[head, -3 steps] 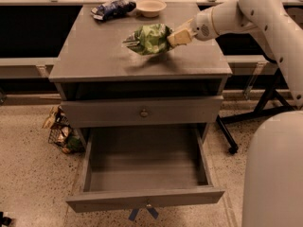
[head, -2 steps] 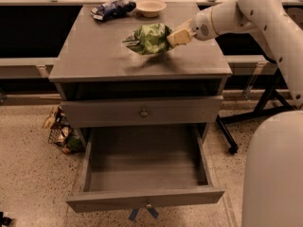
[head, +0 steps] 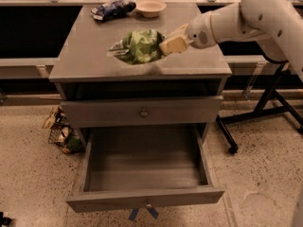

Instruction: Place green jalapeno chip bag into middle drawer

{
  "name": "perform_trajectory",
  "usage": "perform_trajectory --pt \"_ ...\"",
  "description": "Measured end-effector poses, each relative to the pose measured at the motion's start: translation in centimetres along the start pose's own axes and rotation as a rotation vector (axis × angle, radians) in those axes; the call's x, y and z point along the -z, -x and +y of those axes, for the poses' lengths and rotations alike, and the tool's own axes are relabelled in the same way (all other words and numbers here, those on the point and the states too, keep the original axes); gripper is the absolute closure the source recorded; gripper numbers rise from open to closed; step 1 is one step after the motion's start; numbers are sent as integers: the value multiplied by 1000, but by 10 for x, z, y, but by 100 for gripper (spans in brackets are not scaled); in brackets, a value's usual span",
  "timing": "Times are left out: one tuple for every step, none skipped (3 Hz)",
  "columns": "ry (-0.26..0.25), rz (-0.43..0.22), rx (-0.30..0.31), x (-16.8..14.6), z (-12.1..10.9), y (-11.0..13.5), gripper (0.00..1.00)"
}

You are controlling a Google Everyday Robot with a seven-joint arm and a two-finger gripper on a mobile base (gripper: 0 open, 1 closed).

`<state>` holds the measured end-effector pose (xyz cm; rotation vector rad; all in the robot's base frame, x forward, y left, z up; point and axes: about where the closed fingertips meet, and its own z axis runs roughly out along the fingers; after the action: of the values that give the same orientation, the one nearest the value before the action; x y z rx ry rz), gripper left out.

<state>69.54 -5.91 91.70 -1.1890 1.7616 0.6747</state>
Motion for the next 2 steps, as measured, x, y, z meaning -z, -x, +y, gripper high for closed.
perform_trajectory --pt "46 -7 -7 -10 55 -1 100" --pt "130 42 -41 -31 111 -35 100"
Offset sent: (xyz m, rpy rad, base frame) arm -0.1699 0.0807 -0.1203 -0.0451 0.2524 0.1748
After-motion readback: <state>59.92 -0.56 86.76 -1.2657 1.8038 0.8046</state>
